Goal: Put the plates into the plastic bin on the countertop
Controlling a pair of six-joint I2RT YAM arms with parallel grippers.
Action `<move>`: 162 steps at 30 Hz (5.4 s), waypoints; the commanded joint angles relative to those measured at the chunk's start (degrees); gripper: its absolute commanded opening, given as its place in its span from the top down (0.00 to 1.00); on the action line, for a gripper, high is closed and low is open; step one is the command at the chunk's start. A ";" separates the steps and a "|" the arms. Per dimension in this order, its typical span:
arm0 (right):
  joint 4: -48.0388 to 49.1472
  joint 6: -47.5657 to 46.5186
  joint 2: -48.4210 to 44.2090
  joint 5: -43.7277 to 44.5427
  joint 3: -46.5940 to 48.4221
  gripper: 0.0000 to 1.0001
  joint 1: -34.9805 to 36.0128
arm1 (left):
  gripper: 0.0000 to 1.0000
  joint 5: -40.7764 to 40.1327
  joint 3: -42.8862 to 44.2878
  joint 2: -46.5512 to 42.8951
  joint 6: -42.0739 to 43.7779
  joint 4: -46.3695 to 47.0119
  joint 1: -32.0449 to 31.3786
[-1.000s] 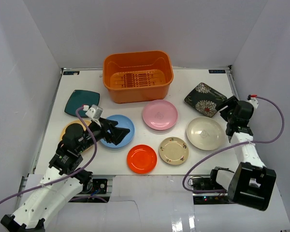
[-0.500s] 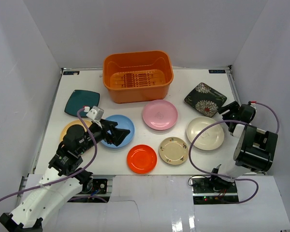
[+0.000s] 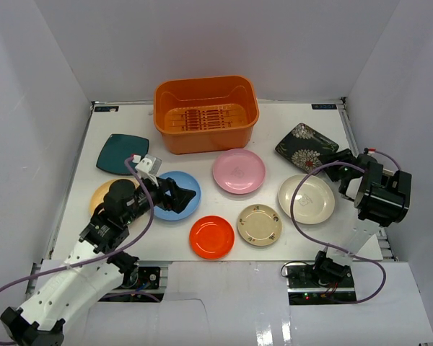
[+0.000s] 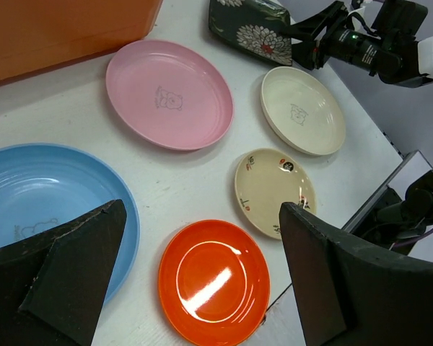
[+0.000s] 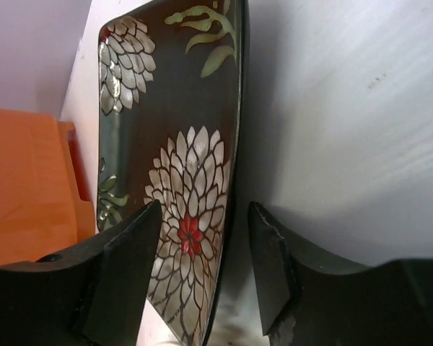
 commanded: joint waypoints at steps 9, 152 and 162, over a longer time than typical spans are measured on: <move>4.48 6.36 2.38 1.73 5.50 0.92 1.81 | 0.02 0.29 2.39 6.33 -1.05 2.28 2.23; -18.72 -14.12 -36.65 -8.72 5.16 0.36 46.27 | 0.26 0.02 13.83 40.96 -14.67 5.43 56.71; -15.92 -14.56 -36.04 -10.74 2.61 0.41 48.74 | 0.32 17.07 15.74 58.43 -14.15 16.61 65.77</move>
